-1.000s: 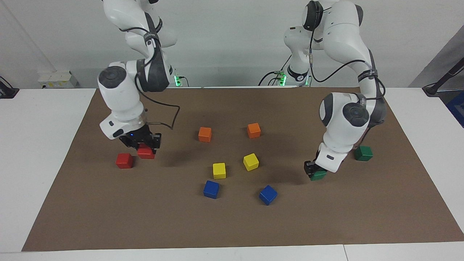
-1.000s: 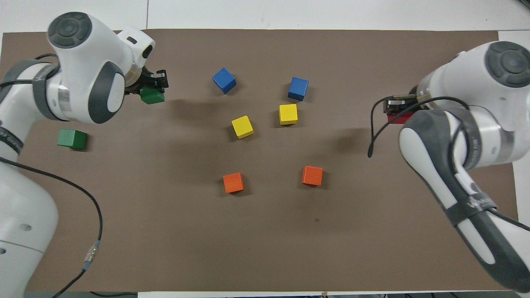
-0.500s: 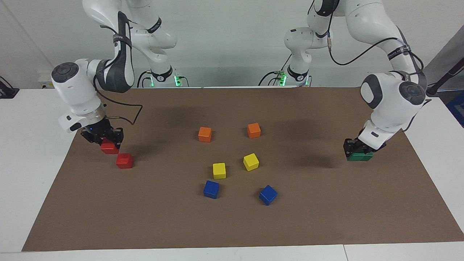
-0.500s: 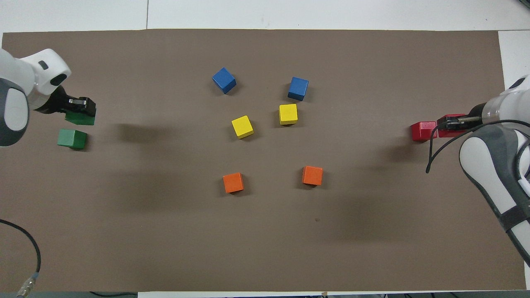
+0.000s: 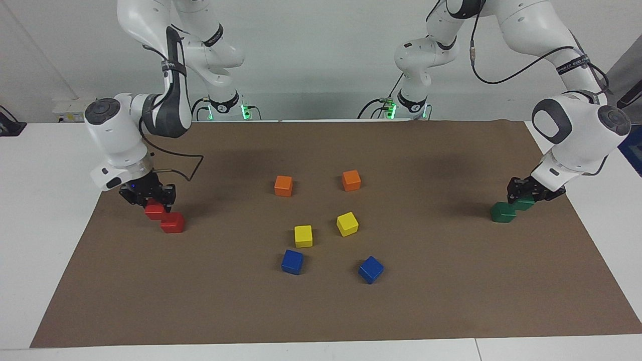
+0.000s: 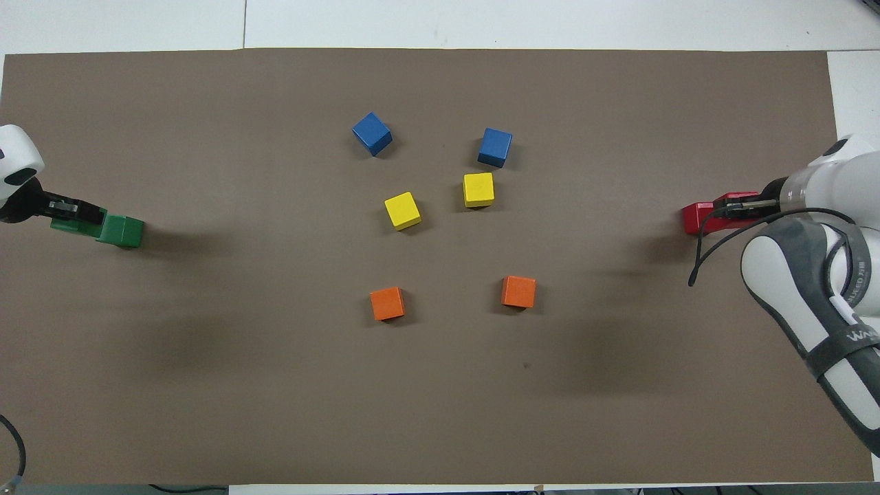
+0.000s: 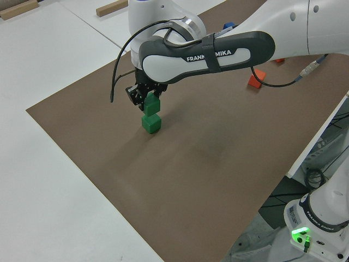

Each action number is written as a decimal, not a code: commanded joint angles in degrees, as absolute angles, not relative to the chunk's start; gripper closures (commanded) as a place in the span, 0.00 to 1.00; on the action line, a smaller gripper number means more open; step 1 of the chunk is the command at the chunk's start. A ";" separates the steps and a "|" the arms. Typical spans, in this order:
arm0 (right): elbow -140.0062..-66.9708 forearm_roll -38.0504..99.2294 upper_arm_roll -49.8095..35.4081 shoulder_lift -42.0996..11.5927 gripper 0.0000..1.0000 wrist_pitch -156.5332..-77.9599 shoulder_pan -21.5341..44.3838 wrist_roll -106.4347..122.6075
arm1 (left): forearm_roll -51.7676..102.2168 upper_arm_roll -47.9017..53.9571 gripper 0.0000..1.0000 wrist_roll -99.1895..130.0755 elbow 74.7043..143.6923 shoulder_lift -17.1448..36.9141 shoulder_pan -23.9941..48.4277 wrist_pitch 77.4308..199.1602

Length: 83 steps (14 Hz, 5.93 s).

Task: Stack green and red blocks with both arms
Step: 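Carry the green block over the placed green while the right carries red, then lower the green block onto the green while the right lowers red onto red, then open the left gripper and withdraw it from the green stack, then open the right gripper and withdraw it from the red stack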

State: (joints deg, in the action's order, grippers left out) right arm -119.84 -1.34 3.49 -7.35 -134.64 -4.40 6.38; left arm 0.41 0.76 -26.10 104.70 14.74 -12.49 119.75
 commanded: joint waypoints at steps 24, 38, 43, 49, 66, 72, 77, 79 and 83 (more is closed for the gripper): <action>-122.61 0.52 2.99 -8.53 1.00 -139.83 -3.96 6.24 | 3.60 1.23 0.00 -27.42 116.54 11.07 -13.09 134.21; -122.70 1.05 2.99 -8.53 1.00 -139.92 -4.13 6.68 | 3.69 1.23 0.00 -23.31 104.07 10.38 -11.60 118.23; -122.70 1.14 2.99 -8.52 1.00 -140.01 -4.13 6.77 | 2.99 1.76 0.00 -8.20 96.51 7.22 -9.85 106.80; -122.70 1.06 2.99 -8.44 1.00 -140.01 -4.13 6.94 | 2.99 1.85 0.00 -1.06 96.77 -2.10 -7.91 96.61; -116.66 1.05 2.90 -6.43 0.00 -131.71 -2.29 4.14 | 0.97 2.02 0.00 -1.49 97.29 -6.59 -4.04 89.47; -108.48 1.05 2.99 2.71 0.00 -113.86 1.41 1.93 | 0.97 1.41 0.00 -1.67 97.56 -6.68 -3.25 88.59; -98.72 1.05 2.99 2.90 0.00 -100.48 0.88 1.85 | 0.97 1.58 0.00 -1.76 97.73 -7.29 -3.34 89.12; -94.33 1.05 2.99 2.29 0.00 -93.81 1.14 1.58 | 0.97 1.49 0.00 -1.76 97.65 -7.29 -3.34 89.21; -92.02 1.05 2.99 2.63 0.00 -88.69 0.79 1.32 | 0.97 1.58 0.00 -1.76 97.73 -7.29 -3.51 89.30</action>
